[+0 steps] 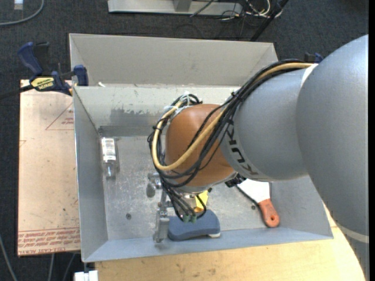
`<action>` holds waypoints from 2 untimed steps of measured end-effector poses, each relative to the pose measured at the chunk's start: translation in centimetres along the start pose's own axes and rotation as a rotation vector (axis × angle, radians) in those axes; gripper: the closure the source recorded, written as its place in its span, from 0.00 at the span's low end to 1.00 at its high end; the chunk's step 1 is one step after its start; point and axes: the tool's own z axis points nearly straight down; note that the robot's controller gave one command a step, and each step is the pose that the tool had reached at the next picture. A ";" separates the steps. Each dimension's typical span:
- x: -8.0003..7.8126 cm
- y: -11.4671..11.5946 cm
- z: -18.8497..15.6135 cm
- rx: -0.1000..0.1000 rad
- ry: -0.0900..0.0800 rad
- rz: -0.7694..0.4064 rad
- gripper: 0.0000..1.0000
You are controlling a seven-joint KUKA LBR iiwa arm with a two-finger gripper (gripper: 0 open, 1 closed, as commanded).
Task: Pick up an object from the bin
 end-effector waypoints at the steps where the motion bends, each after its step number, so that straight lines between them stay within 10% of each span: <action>1: -0.2 -0.1 -0.4 -0.001 -0.007 0.005 0.00; 2: -0.6 -3.6 3.7 -0.004 -0.012 -0.297 0.00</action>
Offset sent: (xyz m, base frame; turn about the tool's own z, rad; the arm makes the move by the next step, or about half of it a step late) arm 0.0053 -0.0623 -0.0644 -0.4568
